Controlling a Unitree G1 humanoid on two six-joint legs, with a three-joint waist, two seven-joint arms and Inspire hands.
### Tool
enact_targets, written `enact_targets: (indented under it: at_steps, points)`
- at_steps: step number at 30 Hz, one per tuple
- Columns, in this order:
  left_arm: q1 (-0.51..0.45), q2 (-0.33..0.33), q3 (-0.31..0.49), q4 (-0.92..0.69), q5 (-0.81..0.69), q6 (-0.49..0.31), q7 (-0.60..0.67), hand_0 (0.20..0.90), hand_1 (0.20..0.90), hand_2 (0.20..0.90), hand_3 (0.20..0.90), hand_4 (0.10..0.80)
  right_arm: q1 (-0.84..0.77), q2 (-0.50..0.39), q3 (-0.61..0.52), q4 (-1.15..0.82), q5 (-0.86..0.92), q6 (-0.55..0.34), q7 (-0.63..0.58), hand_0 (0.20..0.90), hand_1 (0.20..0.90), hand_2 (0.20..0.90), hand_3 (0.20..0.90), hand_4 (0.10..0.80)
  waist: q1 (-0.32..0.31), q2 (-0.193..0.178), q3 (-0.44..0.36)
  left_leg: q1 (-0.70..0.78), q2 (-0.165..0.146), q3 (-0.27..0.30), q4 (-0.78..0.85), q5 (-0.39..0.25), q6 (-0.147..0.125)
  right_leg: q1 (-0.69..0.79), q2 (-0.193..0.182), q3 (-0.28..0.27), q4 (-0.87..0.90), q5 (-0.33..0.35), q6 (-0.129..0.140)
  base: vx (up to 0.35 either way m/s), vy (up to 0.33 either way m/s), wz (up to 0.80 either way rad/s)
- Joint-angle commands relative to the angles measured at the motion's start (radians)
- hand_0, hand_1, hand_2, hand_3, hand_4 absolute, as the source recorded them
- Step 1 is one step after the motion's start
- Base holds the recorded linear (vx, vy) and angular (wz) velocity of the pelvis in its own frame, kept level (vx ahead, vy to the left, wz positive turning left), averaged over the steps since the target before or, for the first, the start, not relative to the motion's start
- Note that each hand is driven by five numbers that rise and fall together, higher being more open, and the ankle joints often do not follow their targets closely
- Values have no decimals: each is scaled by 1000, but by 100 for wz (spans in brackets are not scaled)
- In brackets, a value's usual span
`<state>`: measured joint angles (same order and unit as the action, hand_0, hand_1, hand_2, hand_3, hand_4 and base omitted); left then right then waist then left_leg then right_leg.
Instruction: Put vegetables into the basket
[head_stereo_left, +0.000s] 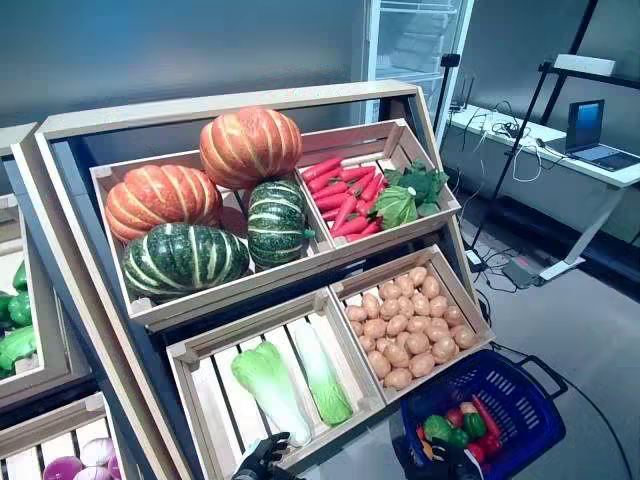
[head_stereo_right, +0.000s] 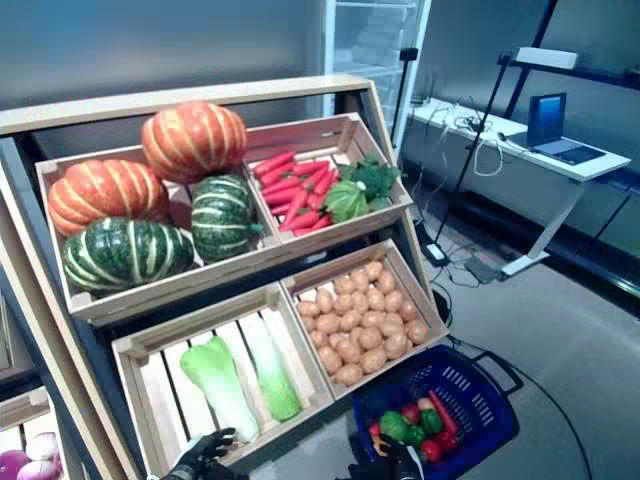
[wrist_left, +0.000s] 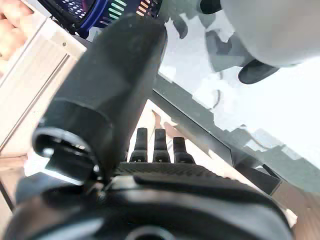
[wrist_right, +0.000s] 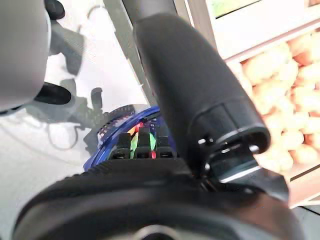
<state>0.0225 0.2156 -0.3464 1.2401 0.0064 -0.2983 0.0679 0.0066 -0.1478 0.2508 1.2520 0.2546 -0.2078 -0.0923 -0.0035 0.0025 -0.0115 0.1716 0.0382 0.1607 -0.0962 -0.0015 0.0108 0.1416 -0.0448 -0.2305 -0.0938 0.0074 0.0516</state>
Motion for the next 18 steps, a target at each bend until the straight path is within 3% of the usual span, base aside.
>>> enact_targets:
  at_steps: [1,11,14,18]
  points:
    - [-87,-30,-22,45,13,-30,-8,900,900,900,900,800,-77,5,1,79,63,-39,39,900,900,900,900,800,20,-6,22,35,-34,3,9,-140,25,44,1,-13,23,-95,-8,-7,1,6]
    - [-72,-41,-32,41,-49,-31,-121,900,900,900,900,800,-71,2,-16,84,64,-38,56,900,900,900,900,800,18,2,36,30,-34,2,9,-142,29,42,1,-10,10,-88,-6,-5,1,2]
    - [-69,-42,-31,45,-30,-38,-94,900,900,900,900,800,-71,3,-19,88,61,-37,57,900,900,900,900,800,18,3,35,29,-34,1,9,-144,29,42,2,-10,7,-87,-5,0,0,0]
    - [-77,-30,-53,34,118,-127,28,900,900,900,900,800,-71,2,-15,88,69,-47,58,900,900,900,900,800,18,2,34,21,-33,7,9,-137,30,34,2,-14,7,-84,-10,0,0,0]
